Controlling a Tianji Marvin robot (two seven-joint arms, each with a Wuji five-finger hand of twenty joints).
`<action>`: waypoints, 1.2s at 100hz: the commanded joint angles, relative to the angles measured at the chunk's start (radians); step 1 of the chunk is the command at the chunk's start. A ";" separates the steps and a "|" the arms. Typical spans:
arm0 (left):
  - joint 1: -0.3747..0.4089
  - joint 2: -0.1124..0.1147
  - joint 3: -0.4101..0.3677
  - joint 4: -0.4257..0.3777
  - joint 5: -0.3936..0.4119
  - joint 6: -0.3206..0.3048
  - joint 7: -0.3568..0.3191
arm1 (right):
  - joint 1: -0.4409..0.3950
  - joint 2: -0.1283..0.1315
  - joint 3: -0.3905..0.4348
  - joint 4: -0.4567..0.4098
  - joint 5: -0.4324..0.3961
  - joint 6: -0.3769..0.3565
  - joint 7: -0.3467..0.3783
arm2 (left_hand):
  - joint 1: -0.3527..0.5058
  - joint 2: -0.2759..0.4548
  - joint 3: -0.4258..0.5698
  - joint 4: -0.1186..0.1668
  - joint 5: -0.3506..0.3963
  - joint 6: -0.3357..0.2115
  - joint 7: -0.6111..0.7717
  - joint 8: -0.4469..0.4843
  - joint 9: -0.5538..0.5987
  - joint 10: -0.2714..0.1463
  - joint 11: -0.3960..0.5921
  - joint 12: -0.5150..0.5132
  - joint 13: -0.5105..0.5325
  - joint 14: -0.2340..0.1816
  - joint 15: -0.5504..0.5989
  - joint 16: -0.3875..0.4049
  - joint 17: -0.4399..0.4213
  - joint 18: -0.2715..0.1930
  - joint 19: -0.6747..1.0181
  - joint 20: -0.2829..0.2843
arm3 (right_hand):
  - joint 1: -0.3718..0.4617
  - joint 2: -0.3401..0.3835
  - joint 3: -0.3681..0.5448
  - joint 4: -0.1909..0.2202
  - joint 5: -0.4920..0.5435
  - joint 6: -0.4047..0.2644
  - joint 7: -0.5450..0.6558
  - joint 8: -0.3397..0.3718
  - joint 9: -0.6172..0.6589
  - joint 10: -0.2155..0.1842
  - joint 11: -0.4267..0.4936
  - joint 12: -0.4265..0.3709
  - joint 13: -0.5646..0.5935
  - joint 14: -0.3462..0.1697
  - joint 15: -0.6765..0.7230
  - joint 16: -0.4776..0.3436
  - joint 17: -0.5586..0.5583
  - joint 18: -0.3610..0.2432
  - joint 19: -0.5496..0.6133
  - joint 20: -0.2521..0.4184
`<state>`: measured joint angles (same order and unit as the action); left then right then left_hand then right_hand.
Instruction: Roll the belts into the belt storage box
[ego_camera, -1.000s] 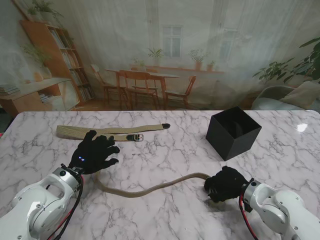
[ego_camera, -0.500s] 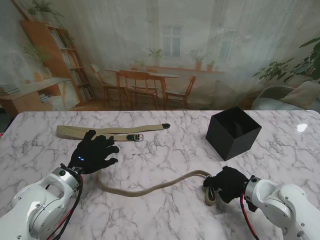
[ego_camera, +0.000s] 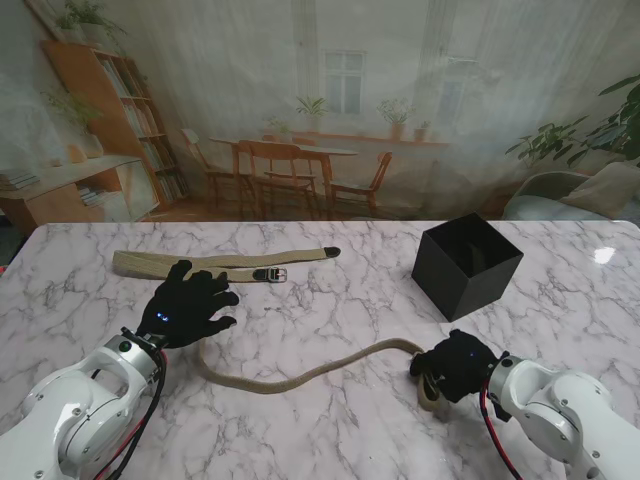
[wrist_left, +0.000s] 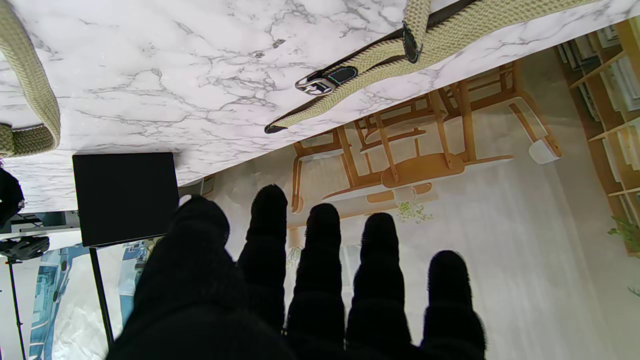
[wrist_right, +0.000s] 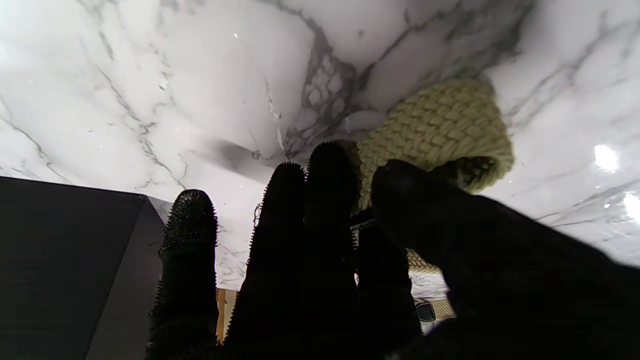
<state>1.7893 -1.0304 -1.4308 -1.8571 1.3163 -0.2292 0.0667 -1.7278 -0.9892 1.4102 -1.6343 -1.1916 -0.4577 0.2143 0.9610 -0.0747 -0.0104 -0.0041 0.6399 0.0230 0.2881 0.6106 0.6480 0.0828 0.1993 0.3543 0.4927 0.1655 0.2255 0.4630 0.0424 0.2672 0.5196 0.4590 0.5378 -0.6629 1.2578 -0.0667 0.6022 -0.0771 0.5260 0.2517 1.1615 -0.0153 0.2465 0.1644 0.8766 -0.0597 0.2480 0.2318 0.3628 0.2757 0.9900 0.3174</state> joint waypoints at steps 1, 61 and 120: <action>0.001 -0.002 0.002 0.002 -0.002 0.003 -0.011 | -0.002 -0.002 -0.006 0.012 -0.011 0.008 -0.013 | -0.017 0.040 -0.007 -0.015 -0.014 0.024 -0.013 -0.009 0.023 0.016 -0.006 0.014 0.018 0.012 -0.004 0.012 -0.021 0.049 -0.038 0.005 | 0.076 -0.038 -0.037 -0.076 0.099 -0.038 0.100 -0.008 0.034 -0.067 0.005 0.015 0.049 -0.043 0.026 0.023 0.017 0.025 0.010 -0.008; 0.003 -0.002 0.000 0.002 0.000 0.002 -0.006 | -0.003 -0.002 -0.022 0.027 -0.059 0.027 -0.079 | -0.018 0.041 -0.008 -0.016 -0.013 0.024 -0.012 -0.008 0.023 0.014 -0.006 0.014 0.019 0.014 -0.004 0.012 -0.022 0.051 -0.041 0.004 | 0.146 -0.059 -0.084 -0.139 0.165 -0.088 0.218 -0.061 0.111 -0.117 -0.011 0.039 0.096 -0.054 0.052 0.021 0.065 -0.018 0.075 -0.018; 0.003 -0.002 0.001 0.003 0.000 0.001 -0.007 | 0.001 -0.017 -0.048 0.065 0.043 0.056 -0.132 | -0.021 0.042 -0.008 -0.016 -0.010 0.024 -0.011 -0.009 0.024 0.016 -0.006 0.014 0.019 0.013 -0.004 0.012 -0.022 0.051 -0.044 0.004 | -0.006 0.009 -0.253 -0.213 0.295 -0.134 0.533 -0.086 -0.404 0.077 0.054 0.036 -0.092 0.127 0.018 0.053 0.050 0.243 0.003 0.002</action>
<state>1.7908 -1.0307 -1.4329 -1.8558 1.3164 -0.2294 0.0716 -1.7289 -1.0026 1.3710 -1.5866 -1.1511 -0.3989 0.0973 0.9610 -0.0746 -0.0105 -0.0041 0.6399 0.0282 0.2878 0.6104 0.6480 0.0828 0.1993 0.3544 0.5028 0.1659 0.2255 0.4630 0.0413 0.2755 0.5079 0.4590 0.5460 -0.6877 0.9949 -0.2717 0.7599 -0.2451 0.8662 0.1574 0.6745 0.1127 0.3069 0.2152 0.7501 0.0886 0.2713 0.3006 0.4050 0.4855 0.9967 0.3254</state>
